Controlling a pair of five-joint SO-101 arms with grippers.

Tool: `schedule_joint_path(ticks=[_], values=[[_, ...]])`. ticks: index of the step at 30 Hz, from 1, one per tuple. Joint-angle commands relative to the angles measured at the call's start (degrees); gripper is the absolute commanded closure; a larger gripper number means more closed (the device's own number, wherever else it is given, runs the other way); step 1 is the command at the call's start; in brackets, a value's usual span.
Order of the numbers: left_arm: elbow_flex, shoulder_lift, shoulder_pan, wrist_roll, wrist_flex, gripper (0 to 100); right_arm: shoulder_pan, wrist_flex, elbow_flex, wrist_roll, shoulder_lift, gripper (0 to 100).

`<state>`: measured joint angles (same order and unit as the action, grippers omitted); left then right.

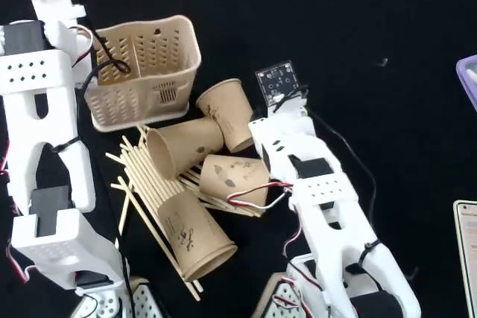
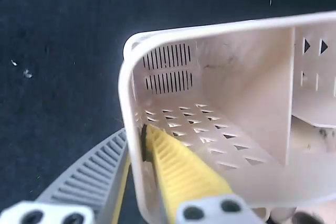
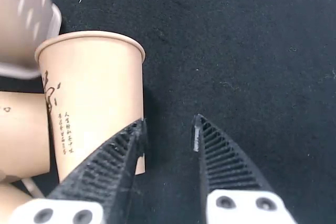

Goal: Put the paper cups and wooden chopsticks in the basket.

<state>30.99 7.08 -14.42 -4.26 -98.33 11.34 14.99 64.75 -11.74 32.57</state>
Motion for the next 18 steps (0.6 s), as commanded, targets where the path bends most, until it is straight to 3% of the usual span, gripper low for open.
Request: schedule_joint_path(ticks=[1,7,14,18], values=[[3.91,-0.62,1.98,-2.20,-2.37,97,0.97,-1.05,-0.57,0.62,0.57,84.3],[2.24,-0.53,0.92,-2.37,2.64,97,0.88,-0.97,-0.40,0.62,0.57,84.3],[2.42,-0.53,-2.07,-2.46,5.10,77,0.97,-0.97,-0.40,0.62,0.57,84.3],[3.82,-1.14,-3.91,-2.55,4.92,78,0.97,-0.88,-0.48,0.97,0.57,84.3]])
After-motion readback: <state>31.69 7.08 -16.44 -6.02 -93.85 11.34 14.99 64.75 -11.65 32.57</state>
